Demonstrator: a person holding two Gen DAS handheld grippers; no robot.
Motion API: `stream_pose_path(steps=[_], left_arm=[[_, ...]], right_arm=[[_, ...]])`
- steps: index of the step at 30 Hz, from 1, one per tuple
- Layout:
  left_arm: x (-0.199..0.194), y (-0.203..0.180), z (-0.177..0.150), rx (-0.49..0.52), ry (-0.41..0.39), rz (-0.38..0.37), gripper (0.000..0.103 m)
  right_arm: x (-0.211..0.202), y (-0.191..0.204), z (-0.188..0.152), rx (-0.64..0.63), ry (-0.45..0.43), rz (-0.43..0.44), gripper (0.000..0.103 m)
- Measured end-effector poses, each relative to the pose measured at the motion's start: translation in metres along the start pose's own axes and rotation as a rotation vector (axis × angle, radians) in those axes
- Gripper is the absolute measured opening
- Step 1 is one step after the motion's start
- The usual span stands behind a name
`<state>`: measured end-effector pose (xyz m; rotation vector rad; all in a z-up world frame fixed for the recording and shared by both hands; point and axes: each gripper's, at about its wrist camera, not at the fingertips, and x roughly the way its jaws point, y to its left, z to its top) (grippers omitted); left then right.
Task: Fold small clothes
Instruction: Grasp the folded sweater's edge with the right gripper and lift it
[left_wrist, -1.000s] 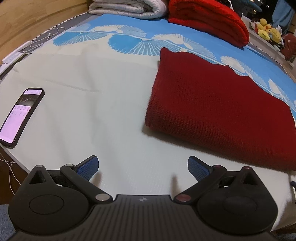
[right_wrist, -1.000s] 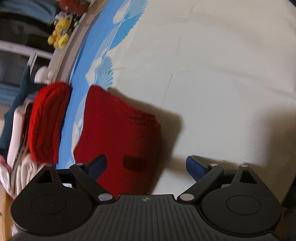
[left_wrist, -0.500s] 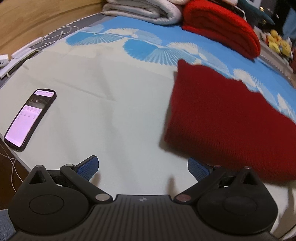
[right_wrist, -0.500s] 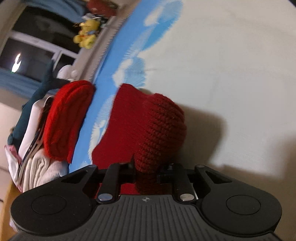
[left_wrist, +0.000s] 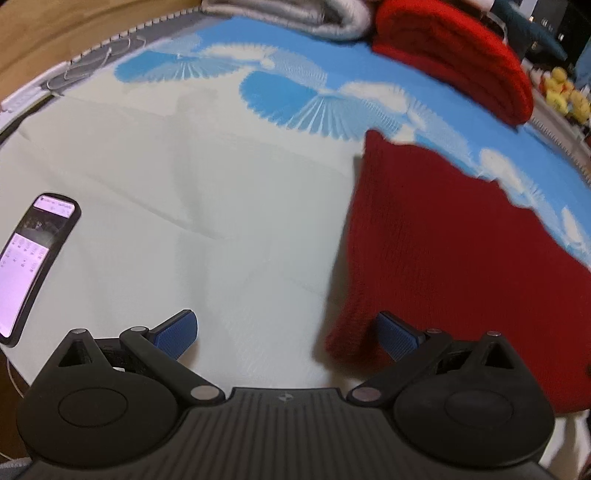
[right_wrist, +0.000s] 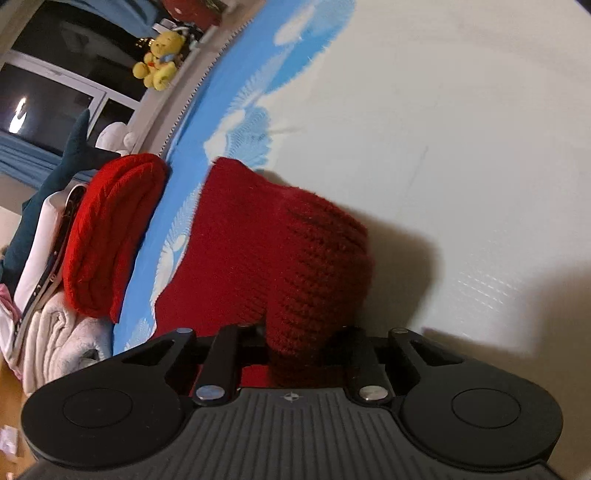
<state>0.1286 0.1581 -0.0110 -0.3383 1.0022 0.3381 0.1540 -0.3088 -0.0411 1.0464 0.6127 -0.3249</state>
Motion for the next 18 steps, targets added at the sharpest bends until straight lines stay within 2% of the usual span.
stream_pose_path(steps=[2, 3, 6, 9, 12, 14, 15, 18], left_arm=[[0.007, 0.008, 0.002, -0.050, 0.032, -0.027, 0.103], [0.009, 0.011, 0.003, -0.073, 0.046, -0.039, 0.103], [0.015, 0.018, 0.006, -0.117, 0.086, -0.061, 0.103], [0.022, 0.029, 0.008, -0.187, 0.138, -0.107, 0.103], [0.019, 0.042, 0.011, -0.237, 0.135, -0.108, 0.103], [0.012, 0.053, 0.014, -0.278, 0.103, -0.083, 0.102], [0.009, 0.059, 0.016, -0.304, 0.086, -0.068, 0.102], [0.002, 0.078, 0.019, -0.369, 0.052, -0.035, 0.102]], right_arm=[[-0.011, 0.033, -0.005, -0.173, -0.064, -0.029, 0.016], [-0.018, 0.056, -0.012, -0.300, -0.111, -0.032, 0.016], [-0.034, 0.118, -0.044, -0.617, -0.205, -0.011, 0.016], [-0.042, 0.181, -0.098, -0.936, -0.260, 0.032, 0.015], [-0.048, 0.221, -0.179, -1.294, -0.296, 0.145, 0.015], [-0.046, 0.229, -0.233, -1.538, -0.291, 0.218, 0.015], [-0.042, 0.225, -0.262, -1.668, -0.260, 0.266, 0.016], [-0.025, 0.211, -0.321, -1.937, -0.099, 0.343, 0.016]])
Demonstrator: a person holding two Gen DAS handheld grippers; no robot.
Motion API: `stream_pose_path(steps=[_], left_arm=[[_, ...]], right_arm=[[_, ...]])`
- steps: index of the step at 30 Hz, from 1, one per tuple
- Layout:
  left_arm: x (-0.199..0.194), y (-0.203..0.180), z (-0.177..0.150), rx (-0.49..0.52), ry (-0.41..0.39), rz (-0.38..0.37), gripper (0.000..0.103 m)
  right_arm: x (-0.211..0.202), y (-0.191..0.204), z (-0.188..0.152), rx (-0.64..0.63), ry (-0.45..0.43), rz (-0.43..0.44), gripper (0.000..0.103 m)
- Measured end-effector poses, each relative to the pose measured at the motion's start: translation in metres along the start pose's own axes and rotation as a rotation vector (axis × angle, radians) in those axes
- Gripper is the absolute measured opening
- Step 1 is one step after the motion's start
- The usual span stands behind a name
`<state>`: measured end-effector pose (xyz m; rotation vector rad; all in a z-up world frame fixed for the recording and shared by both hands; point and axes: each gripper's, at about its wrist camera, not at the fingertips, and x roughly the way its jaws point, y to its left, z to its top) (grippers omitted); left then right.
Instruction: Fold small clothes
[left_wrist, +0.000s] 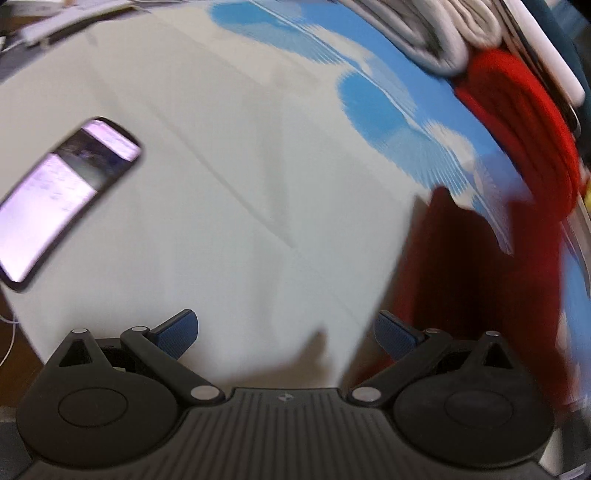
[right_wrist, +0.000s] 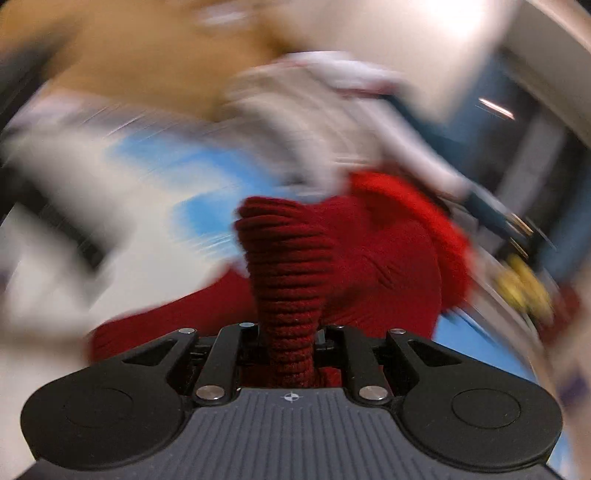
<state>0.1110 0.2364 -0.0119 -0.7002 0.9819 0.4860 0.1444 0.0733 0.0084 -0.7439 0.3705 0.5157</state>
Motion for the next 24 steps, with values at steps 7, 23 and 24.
stream_pose_path(steps=[7, 23, 24], left_arm=[[-0.004, 0.006, 0.001, 0.018, 0.013, -0.015, 0.102], [-0.021, -0.017, -0.019, 0.152, -0.023, -0.137, 0.102], [-0.021, -0.021, -0.022, 0.172, -0.022, -0.143, 0.102]], right_arm=[[0.014, 0.030, -0.007, -0.002, 0.045, 0.055, 0.030], [-0.002, -0.021, -0.027, 0.456, 0.134, 0.280, 0.047], [-0.004, -0.026, -0.026, 0.475, 0.127, 0.290, 0.047]])
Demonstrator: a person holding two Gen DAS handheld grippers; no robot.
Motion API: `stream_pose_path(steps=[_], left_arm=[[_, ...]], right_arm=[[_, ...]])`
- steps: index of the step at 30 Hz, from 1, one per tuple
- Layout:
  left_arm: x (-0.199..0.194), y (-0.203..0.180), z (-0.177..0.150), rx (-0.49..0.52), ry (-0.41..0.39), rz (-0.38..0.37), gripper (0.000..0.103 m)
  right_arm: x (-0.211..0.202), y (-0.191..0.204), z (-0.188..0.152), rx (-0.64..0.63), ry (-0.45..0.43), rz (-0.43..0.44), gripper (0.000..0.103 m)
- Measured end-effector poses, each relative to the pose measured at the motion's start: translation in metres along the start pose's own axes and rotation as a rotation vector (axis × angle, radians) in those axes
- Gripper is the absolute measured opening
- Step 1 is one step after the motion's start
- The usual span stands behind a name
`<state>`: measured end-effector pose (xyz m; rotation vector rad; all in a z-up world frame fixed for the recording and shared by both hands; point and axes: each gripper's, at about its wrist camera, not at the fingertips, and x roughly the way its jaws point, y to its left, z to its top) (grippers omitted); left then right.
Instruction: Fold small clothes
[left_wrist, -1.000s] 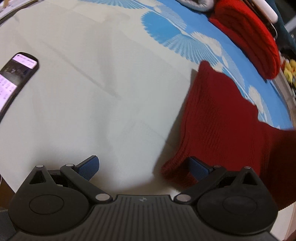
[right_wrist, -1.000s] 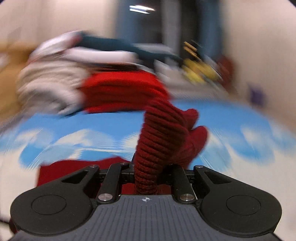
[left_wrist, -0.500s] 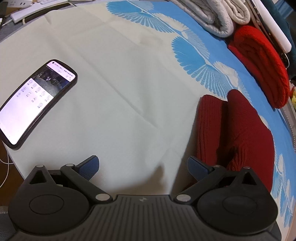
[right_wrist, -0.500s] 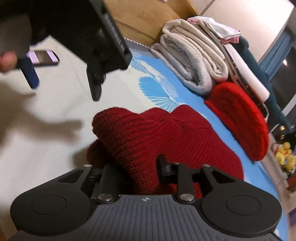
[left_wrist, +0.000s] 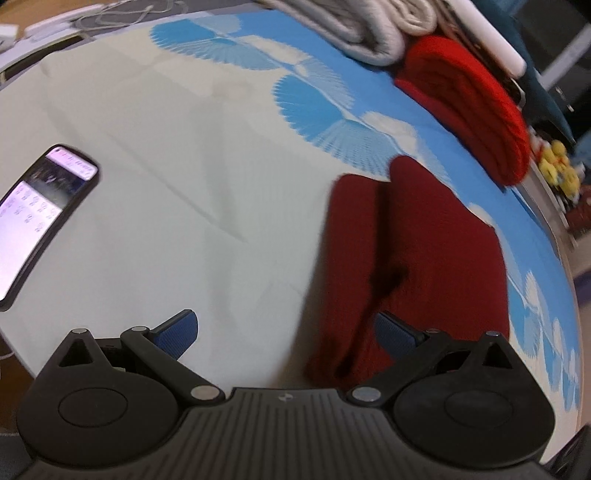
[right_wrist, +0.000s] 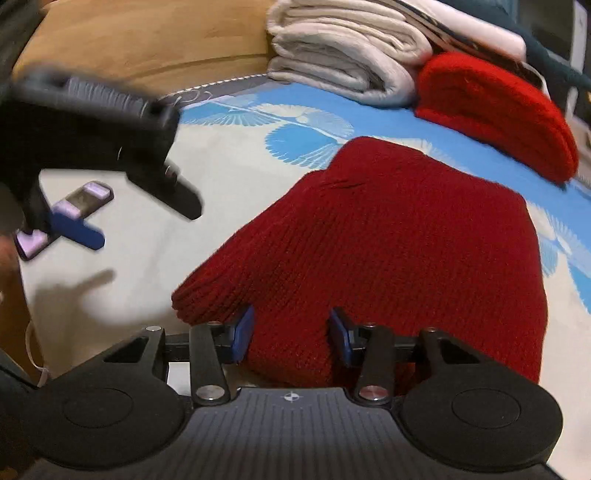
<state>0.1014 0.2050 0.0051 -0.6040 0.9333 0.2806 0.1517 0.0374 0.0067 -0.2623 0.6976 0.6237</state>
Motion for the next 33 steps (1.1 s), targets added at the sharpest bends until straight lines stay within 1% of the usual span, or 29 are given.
stream_pose_path(steps=[2, 3, 4, 6, 7, 9, 10, 12, 14, 16, 17, 19, 21, 22, 23, 25, 26, 28, 29, 30, 31, 32, 33], left_arm=[[-0.001, -0.006, -0.003, 0.031, -0.006, -0.004, 0.102], [-0.002, -0.009, -0.005, 0.043, -0.012, -0.003, 0.102], [-0.003, -0.011, -0.006, 0.053, -0.015, -0.004, 0.102], [-0.003, -0.014, -0.008, 0.052, -0.007, -0.024, 0.102], [-0.003, -0.014, -0.010, 0.048, 0.003, -0.034, 0.102], [0.001, -0.015, -0.011, 0.021, 0.033, -0.058, 0.102], [0.005, -0.015, -0.012, 0.002, 0.053, -0.071, 0.102], [0.014, -0.017, -0.013, -0.036, 0.099, -0.096, 0.102], [0.027, -0.017, -0.016, -0.092, 0.170, -0.131, 0.102], [0.042, -0.017, -0.019, -0.148, 0.235, -0.145, 0.102], [0.049, -0.019, -0.022, -0.165, 0.257, -0.141, 0.102], [0.058, -0.025, -0.025, -0.173, 0.275, -0.127, 0.102], [0.066, -0.030, -0.026, -0.180, 0.271, -0.106, 0.102], [0.067, -0.032, -0.026, -0.189, 0.260, -0.097, 0.102], [0.068, -0.033, -0.025, -0.197, 0.249, -0.089, 0.102], [0.071, -0.037, -0.023, -0.205, 0.229, -0.068, 0.102], [0.072, -0.039, -0.022, -0.197, 0.221, -0.058, 0.102], [0.073, -0.046, -0.022, -0.137, 0.204, -0.039, 0.102], [0.072, -0.050, -0.022, -0.099, 0.179, -0.028, 0.095], [0.071, -0.052, -0.022, -0.074, 0.158, -0.025, 0.087], [0.072, -0.053, -0.021, -0.064, 0.154, -0.015, 0.086], [0.072, -0.052, -0.021, -0.073, 0.152, -0.012, 0.084], [0.071, -0.052, -0.021, -0.078, 0.148, -0.006, 0.082]], right_arm=[[-0.014, -0.020, 0.009, 0.109, -0.013, 0.059, 0.048], [-0.026, -0.036, 0.010, 0.180, -0.036, 0.077, 0.051], [-0.038, -0.055, 0.013, 0.245, -0.063, 0.074, 0.054], [-0.057, -0.098, 0.015, 0.339, -0.097, 0.017, 0.065], [-0.064, -0.121, 0.014, 0.375, -0.101, -0.027, 0.067], [-0.072, -0.167, 0.008, 0.449, -0.081, -0.126, 0.070], [-0.071, -0.186, 0.005, 0.488, -0.063, -0.147, 0.071], [-0.063, -0.224, -0.004, 0.587, -0.008, -0.132, 0.073], [-0.045, -0.256, -0.006, 0.679, 0.056, -0.073, 0.075], [-0.026, -0.275, -0.002, 0.740, 0.100, -0.017, 0.076], [-0.011, -0.281, 0.005, 0.764, 0.119, 0.013, 0.076], [0.014, -0.285, 0.022, 0.772, 0.147, 0.054, 0.079], [0.033, -0.285, 0.044, 0.744, 0.165, 0.045, 0.083], [0.042, -0.282, 0.058, 0.720, 0.170, 0.013, 0.085], [0.049, -0.282, 0.069, 0.710, 0.162, -0.015, 0.089], [0.067, -0.283, 0.082, 0.712, 0.147, -0.043, 0.089], [0.080, -0.284, 0.086, 0.719, 0.173, -0.040, 0.088], [0.096, -0.285, 0.084, 0.741, 0.226, -0.023, 0.073], [0.098, -0.282, 0.082, 0.729, 0.223, -0.036, 0.060], [0.094, -0.278, 0.081, 0.719, 0.206, -0.038, 0.052], [0.088, -0.275, 0.079, 0.716, 0.184, -0.036, 0.048], [0.084, -0.273, 0.078, 0.710, 0.170, -0.043, 0.042], [0.079, -0.270, 0.076, 0.696, 0.156, -0.050, 0.038]])
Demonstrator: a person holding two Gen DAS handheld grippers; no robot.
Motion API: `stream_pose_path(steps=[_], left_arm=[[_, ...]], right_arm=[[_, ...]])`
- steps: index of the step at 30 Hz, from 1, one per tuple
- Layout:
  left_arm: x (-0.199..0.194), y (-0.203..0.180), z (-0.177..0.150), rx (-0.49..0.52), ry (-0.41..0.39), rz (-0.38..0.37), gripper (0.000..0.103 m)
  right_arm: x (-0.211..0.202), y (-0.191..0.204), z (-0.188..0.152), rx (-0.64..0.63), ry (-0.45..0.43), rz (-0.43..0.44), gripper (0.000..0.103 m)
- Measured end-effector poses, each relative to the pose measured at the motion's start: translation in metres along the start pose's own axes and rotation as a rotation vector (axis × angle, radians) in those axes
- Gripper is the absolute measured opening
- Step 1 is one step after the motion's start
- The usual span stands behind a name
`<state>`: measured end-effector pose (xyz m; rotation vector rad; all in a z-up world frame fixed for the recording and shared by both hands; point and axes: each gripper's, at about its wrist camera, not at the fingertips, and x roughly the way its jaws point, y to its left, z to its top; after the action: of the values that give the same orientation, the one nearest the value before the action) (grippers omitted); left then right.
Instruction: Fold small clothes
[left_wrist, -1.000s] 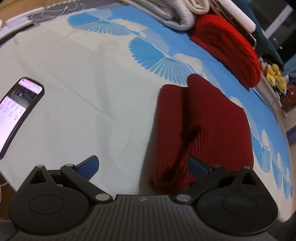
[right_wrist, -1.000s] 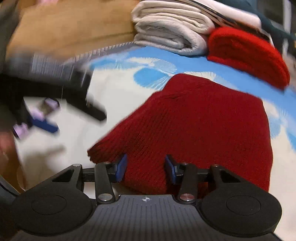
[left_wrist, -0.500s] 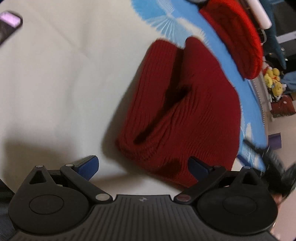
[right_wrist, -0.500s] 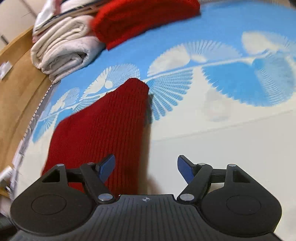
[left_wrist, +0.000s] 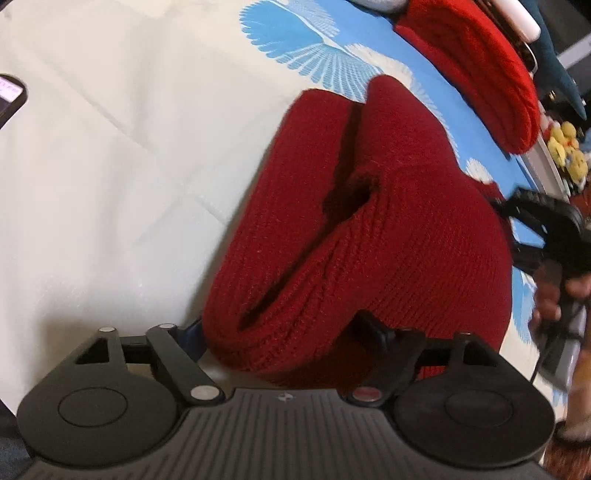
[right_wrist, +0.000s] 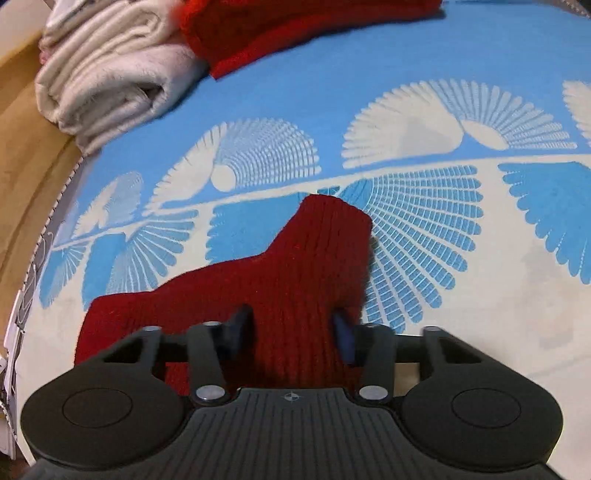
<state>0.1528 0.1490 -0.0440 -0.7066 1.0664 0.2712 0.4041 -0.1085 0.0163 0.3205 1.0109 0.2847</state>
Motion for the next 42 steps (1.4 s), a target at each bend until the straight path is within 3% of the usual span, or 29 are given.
stream_pose_path(steps=[8, 14, 19, 25, 31, 34, 37, 38, 39, 42], left_arm=[[-0.012, -0.013, -0.004, 0.152, -0.088, 0.086, 0.072], [-0.011, -0.008, -0.001, 0.176, -0.065, 0.031, 0.062], [-0.014, -0.009, 0.003, 0.189, -0.073, 0.015, 0.062], [-0.016, -0.037, -0.002, 0.292, -0.133, 0.041, 0.063], [-0.019, -0.053, -0.008, 0.349, -0.176, 0.050, 0.066], [-0.018, -0.056, -0.009, 0.351, -0.189, 0.064, 0.076], [-0.024, -0.056, -0.009, 0.351, -0.216, 0.062, 0.084], [-0.028, -0.056, -0.009, 0.346, -0.236, 0.059, 0.084], [-0.032, -0.054, -0.008, 0.339, -0.255, 0.051, 0.085], [-0.046, -0.047, -0.003, 0.304, -0.293, 0.018, 0.085]], right_arm=[[-0.040, -0.014, -0.030, -0.050, -0.012, -0.094, 0.031], [-0.093, -0.054, -0.080, 0.016, 0.009, -0.098, 0.029], [-0.134, -0.075, -0.133, 0.087, 0.004, -0.065, 0.029], [-0.164, -0.093, -0.184, 0.198, -0.028, -0.001, 0.029], [-0.172, -0.098, -0.210, 0.239, -0.054, 0.036, 0.029], [-0.172, -0.103, -0.205, 0.224, -0.050, 0.071, 0.030], [-0.177, -0.115, -0.195, 0.308, -0.014, 0.102, 0.040], [-0.181, -0.116, -0.192, 0.307, -0.017, 0.103, 0.051], [-0.188, -0.116, -0.189, 0.279, -0.047, 0.085, 0.064], [-0.216, -0.101, -0.185, 0.075, -0.243, -0.081, 0.078]])
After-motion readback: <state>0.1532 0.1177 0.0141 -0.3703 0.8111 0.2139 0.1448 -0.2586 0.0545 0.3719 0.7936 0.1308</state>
